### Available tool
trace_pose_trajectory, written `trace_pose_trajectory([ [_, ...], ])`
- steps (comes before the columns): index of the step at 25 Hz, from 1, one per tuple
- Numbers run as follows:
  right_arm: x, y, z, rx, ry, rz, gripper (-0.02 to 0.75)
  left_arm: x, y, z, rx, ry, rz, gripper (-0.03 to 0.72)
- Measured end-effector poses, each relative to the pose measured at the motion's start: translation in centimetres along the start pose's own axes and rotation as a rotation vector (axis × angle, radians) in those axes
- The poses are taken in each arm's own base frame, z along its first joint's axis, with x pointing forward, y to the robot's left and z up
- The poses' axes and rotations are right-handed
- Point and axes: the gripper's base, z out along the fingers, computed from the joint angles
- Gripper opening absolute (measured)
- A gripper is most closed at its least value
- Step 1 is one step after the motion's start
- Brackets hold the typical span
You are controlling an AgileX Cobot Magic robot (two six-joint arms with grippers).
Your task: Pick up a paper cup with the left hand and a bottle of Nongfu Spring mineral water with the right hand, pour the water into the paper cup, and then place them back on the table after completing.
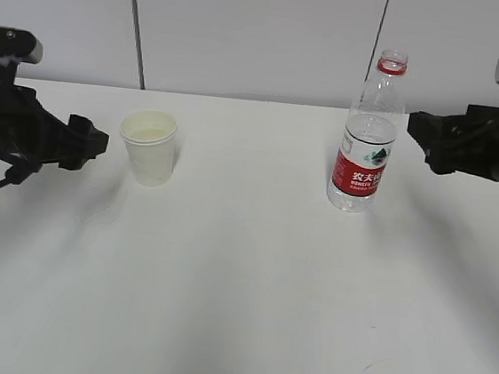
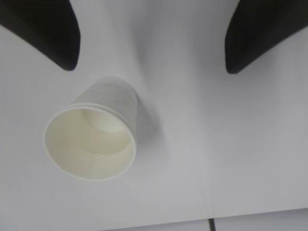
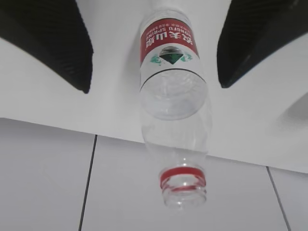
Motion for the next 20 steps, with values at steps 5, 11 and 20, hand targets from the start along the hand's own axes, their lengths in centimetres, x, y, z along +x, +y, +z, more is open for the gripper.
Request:
trace_pose_trajectory([
  [5,-1.0,0.0,-0.8,0.009,-0.026,0.028,0.593,-0.8,0.3,-1.8,-0.062,0.031,-0.025,0.563],
  [11,-3.1,-0.8,-1.2,0.07,0.031,0.018,0.593,-3.0,-0.8,-2.7,-0.096,0.056,-0.016,0.562],
  [20,-9.3,-2.6,-0.8,0.185,0.071,0.005,0.592,-9.8,-2.1,-3.9,-0.161,0.035,-0.044,0.508],
])
